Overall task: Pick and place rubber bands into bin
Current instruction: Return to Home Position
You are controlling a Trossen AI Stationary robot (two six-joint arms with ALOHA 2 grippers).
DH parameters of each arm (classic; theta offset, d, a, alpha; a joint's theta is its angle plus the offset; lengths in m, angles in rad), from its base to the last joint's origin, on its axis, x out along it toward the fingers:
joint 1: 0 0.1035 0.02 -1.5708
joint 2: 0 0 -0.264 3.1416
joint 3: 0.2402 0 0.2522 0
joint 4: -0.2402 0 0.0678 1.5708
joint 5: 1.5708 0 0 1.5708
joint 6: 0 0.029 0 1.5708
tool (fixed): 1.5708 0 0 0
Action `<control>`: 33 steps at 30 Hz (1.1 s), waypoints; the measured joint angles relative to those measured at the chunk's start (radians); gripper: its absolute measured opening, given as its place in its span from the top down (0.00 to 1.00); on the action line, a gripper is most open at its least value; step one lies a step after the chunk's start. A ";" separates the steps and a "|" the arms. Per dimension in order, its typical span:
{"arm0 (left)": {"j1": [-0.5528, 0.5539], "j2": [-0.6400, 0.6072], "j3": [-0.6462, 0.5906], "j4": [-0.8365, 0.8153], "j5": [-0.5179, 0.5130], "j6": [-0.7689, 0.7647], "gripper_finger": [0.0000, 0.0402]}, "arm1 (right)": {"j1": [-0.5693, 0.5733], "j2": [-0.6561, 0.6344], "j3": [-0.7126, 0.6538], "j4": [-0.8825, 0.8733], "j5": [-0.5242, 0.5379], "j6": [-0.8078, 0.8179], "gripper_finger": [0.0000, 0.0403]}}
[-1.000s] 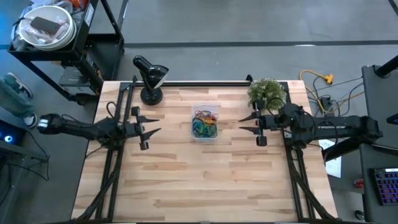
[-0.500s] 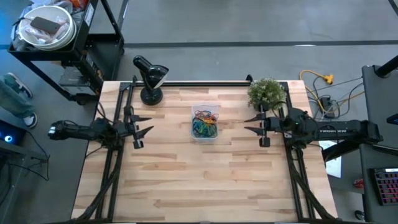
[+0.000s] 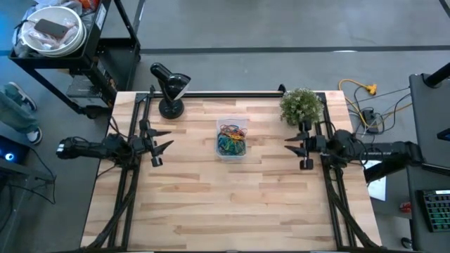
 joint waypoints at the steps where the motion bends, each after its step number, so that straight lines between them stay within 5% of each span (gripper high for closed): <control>1: 0.000 -0.003 0.000 0.000 0.000 0.000 0.63 | 0.011 0.000 0.000 0.001 0.002 -0.008 0.76; 12: 0.000 -0.002 0.002 -0.010 0.000 -0.001 0.63 | 0.043 -0.001 0.000 -0.033 0.075 -0.033 0.76; 33: 0.000 -0.002 0.001 -0.054 0.032 -0.030 0.63 | 0.120 -0.021 0.001 -0.151 0.011 -0.147 0.79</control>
